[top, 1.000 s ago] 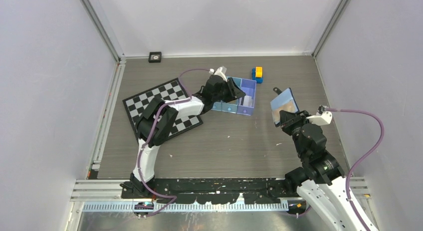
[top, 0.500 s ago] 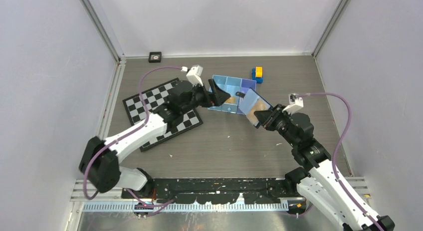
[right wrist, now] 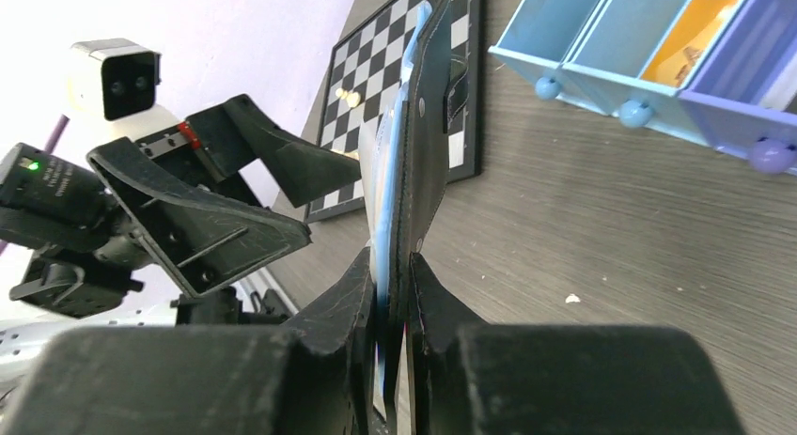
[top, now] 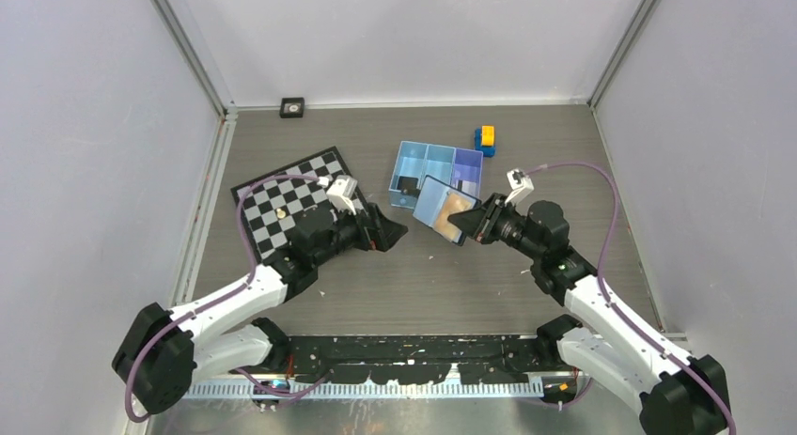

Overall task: Take the credit cards out of the card holder
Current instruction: Remove the credit card from the card holder.

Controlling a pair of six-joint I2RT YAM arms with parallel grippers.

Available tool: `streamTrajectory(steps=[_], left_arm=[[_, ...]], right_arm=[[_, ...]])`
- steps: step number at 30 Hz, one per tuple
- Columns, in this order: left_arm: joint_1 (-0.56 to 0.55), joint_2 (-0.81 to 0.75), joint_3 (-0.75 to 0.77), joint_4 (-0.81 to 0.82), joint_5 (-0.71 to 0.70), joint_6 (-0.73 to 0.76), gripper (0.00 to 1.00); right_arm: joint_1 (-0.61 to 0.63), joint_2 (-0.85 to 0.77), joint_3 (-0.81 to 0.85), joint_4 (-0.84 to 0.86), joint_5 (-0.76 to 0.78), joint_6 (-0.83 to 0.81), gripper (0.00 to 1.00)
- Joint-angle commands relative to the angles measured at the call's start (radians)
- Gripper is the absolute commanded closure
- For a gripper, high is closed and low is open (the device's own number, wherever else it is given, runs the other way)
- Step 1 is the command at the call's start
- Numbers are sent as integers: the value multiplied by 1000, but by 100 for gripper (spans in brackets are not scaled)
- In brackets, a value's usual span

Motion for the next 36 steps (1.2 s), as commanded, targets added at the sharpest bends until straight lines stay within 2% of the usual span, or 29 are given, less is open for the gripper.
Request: streamTrajectory(steps=[1,6,22,29,33,36], left_arm=[[-2,21,-59,269,42,-32,0],[-2,105,-82,420,135,-74,0],[-2,201,-65,515,208,-115,0],[23,225,-115,780,288,-201,0],[42,218,-130,850,317,-236,0],[49,229,-125,875,343,-257,4]], right_arm=[[-1,47,-3,187,-125,33,100],[-1,52,-12,225,-150,59,100],[-1,9,-45,317,-196,100,99],[-1,23,-55,359,-210,118,99],[-2,53,-57,391,-231,137,99],[-1,87,-59,435,-261,162,100]])
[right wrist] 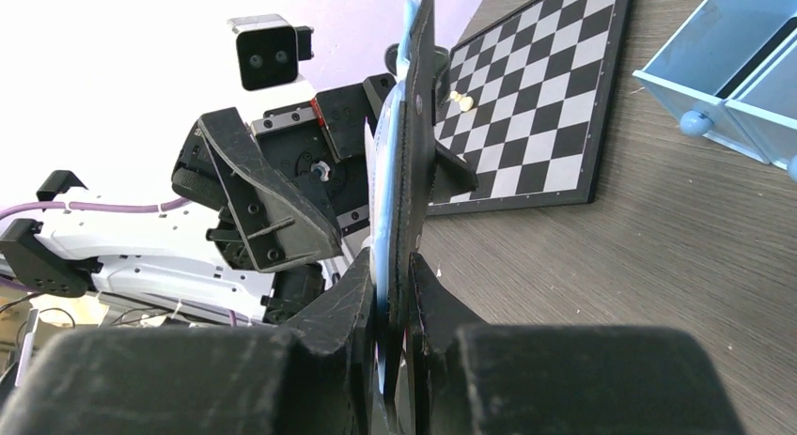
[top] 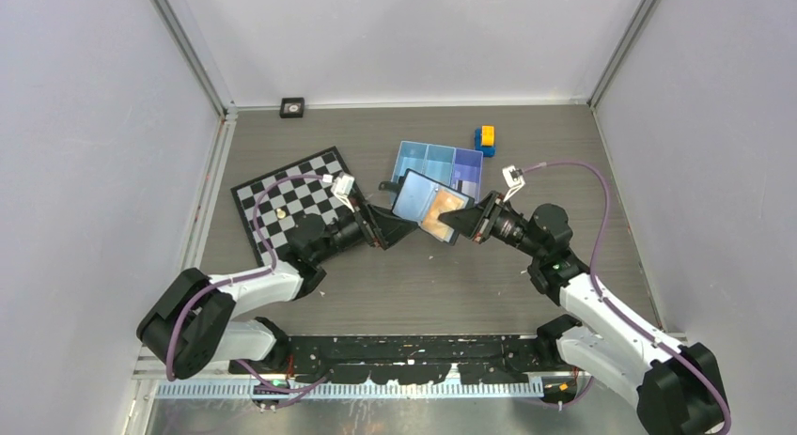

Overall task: Take the credit cards out of the card holder
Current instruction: Remove the credit card from the card holder.

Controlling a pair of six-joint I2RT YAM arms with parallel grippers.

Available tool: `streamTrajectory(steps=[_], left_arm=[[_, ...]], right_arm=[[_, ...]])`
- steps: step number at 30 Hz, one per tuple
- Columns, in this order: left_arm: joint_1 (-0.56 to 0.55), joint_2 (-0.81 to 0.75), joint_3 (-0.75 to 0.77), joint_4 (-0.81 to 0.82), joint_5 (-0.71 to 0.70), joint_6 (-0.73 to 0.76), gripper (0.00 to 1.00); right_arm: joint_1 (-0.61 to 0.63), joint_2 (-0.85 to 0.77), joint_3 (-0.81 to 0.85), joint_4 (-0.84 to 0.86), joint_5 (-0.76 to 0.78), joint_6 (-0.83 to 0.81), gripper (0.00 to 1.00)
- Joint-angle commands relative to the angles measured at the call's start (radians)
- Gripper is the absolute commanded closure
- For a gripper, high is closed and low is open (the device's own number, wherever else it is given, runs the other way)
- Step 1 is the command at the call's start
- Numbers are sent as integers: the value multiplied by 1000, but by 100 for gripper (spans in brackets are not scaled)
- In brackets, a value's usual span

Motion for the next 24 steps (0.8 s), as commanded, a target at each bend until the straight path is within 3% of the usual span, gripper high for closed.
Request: streamTrajectory(steps=[1,9,12,15,16,18,21,24], left_arm=[[13,10,6,178,66,-52,6],[89,43,-31,357,93,-164,32],[107,45,-38,372,97,-177,46],[117,42,-35,352,105,-175,72],[120,40,-35,345,107,-175,86],[124,38,-35,334,110,-174,100],[128,26,-44,335,101,-171,100],[135,0,-60,325,78,-165,100]], right_arm=[[-1,40,-2,134,-63,44,100],[-1,87,6,156,-81,61,99],[-1,96,12,145,-84,57,100],[-1,110,18,145,-95,60,99],[-1,115,20,145,-97,60,99],[-1,120,22,145,-96,60,88],[-2,112,20,125,-72,53,63],[-2,91,20,79,-39,33,52]])
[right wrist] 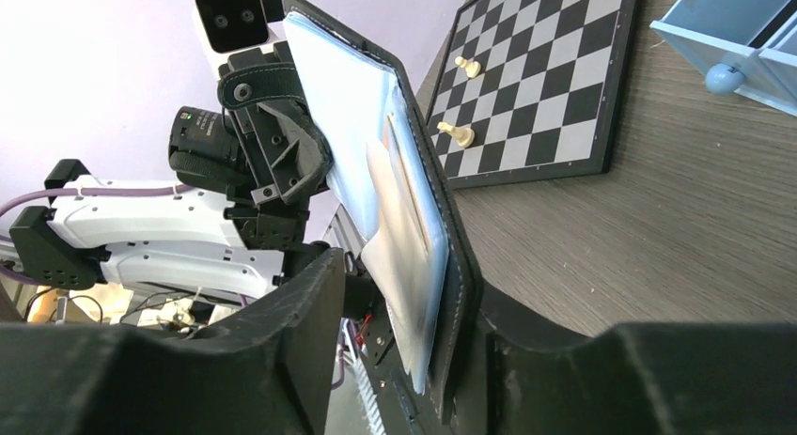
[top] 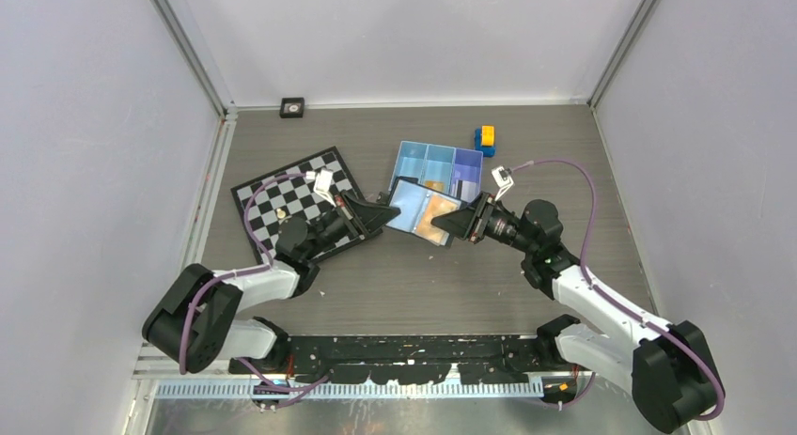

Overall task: Take the credit cards out of the card holder
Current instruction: Remove the credit card from the card holder.

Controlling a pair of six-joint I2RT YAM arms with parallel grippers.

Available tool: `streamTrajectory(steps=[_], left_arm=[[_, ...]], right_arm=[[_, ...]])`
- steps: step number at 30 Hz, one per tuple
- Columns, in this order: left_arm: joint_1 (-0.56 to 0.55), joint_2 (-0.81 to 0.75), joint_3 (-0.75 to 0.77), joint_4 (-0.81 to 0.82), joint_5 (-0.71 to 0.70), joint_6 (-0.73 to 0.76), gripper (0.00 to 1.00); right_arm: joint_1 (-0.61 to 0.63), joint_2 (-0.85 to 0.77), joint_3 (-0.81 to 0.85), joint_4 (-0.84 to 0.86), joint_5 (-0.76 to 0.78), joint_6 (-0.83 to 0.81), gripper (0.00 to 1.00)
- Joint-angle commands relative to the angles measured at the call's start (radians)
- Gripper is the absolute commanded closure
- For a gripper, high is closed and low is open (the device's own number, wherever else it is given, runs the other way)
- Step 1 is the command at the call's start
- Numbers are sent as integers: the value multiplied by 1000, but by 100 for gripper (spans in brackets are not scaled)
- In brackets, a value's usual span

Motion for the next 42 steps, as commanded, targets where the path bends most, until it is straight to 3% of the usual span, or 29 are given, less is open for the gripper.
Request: streamTrajectory(steps=[1,4,7,15,18,28,42], left_arm=[[14,-54,-27,44,-28,14,100],[24,-96,-53,27,-72,22,100],[31,-126,-68,14,-94,25,100],[31,-128,-66,8,-86,17,100],[32,-101,-64,50,-77,1,100],[31,17,-16,154,32,-62,100],[20,36,12,157,69,-68,100]], right_arm=[[-2,-38,22,-21,40,-27,50],[0,-65,24,-69,75,-50,44],[-1,-98,31,-138,120,-82,45],[-1,-76,41,-124,88,-79,83],[0,-61,43,-108,73,-72,90],[0,-27,59,-135,72,-77,87],[0,23,86,-184,80,-86,79]])
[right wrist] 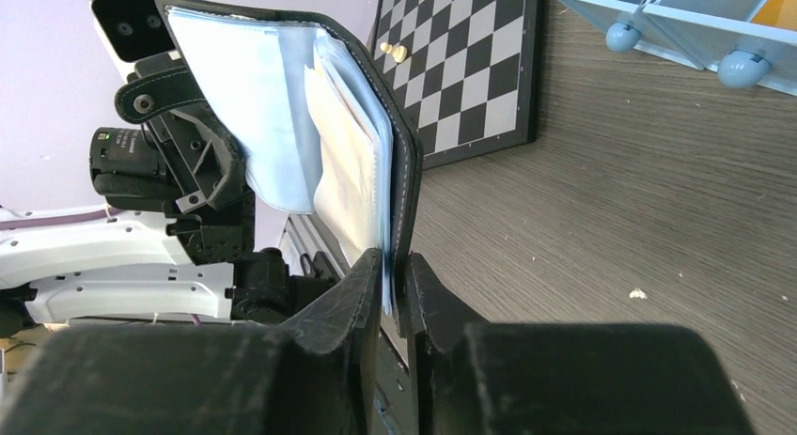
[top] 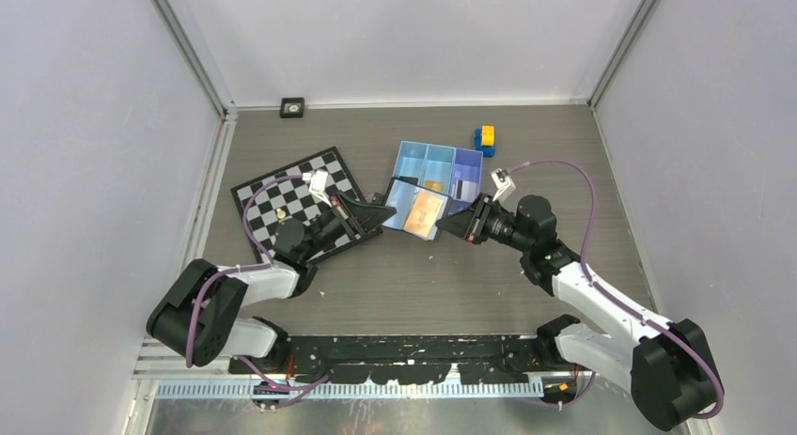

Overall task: Take the credit cards out of the card holder
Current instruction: Remove the credit card from the card holder.

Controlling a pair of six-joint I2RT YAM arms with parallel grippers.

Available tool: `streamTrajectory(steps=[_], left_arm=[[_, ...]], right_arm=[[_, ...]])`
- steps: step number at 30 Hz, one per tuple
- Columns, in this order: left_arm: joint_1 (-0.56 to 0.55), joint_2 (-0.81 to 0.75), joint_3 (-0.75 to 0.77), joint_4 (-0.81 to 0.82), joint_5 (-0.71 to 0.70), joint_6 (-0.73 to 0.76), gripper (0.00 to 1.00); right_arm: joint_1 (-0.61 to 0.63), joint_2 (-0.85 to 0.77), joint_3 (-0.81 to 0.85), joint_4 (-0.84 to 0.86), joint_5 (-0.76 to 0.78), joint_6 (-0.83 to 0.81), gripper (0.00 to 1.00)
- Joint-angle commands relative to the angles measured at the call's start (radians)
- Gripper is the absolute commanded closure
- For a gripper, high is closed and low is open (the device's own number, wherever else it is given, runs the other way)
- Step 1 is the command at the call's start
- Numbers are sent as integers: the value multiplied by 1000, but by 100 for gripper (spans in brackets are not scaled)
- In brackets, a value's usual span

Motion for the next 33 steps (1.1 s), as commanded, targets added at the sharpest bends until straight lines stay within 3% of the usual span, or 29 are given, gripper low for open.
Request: streamTrajectory(steps=[1,17,22,26,33], left_arm=[[-16,5,44,82,48,-7,100],[-43,69,78,80,67,0,100],[-44,110,93,65,66,-5,100],[-44,79,114,-128,43,60,100],[-86,-19,170,-466,-28,246,100]], right_arm=[[0,17,57,4,-4,-17,77],[-1,22,51,43,-33,2,68],[0,16,52,52,-39,12,89],[-1,10,52,48,-37,14,99],[0,17,59,44,-44,18,100]])
